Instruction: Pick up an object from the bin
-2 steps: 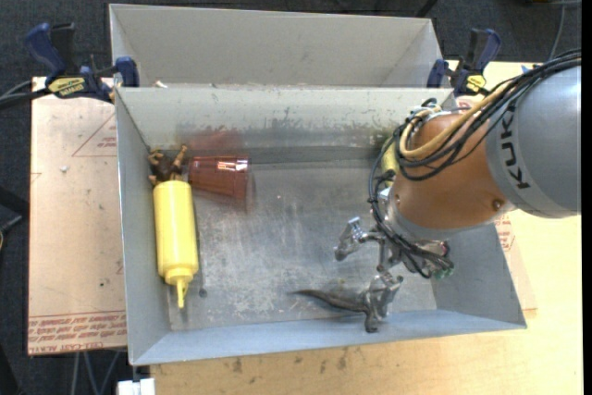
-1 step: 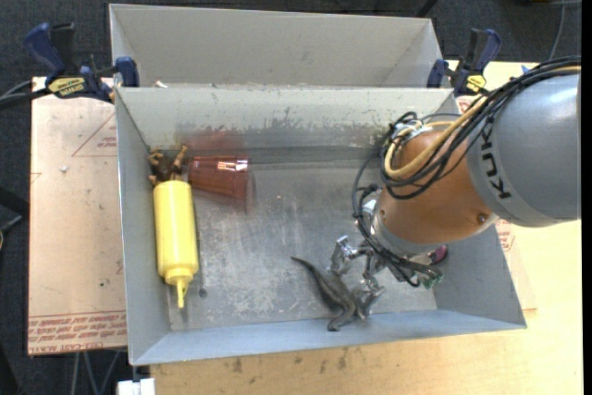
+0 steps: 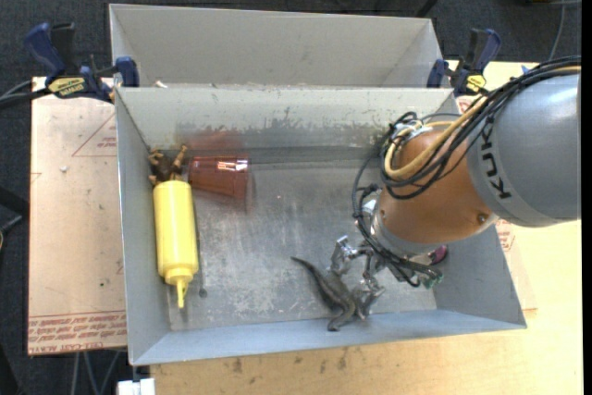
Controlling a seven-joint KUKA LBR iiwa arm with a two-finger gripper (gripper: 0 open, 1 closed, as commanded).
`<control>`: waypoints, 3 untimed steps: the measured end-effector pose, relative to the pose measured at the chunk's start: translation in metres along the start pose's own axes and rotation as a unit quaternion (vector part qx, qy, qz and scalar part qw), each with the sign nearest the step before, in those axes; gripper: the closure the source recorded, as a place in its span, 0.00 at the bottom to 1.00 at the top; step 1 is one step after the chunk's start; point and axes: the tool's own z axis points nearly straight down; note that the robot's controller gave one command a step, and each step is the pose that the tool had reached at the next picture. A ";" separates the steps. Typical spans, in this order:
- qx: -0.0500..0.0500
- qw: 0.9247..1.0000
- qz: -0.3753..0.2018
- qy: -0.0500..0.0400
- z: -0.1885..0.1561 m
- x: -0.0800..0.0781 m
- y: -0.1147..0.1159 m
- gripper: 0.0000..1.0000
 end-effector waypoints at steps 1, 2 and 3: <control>-0.004 1.000 0.003 0.007 -0.032 -0.001 -0.014 1.00; -0.003 1.000 0.004 0.005 -0.038 -0.002 -0.017 1.00; -0.004 0.999 -0.041 0.006 -0.038 -0.014 -0.029 1.00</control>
Offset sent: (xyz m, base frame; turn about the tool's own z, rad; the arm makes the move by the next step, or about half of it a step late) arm 0.0059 -0.0021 0.0832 0.0084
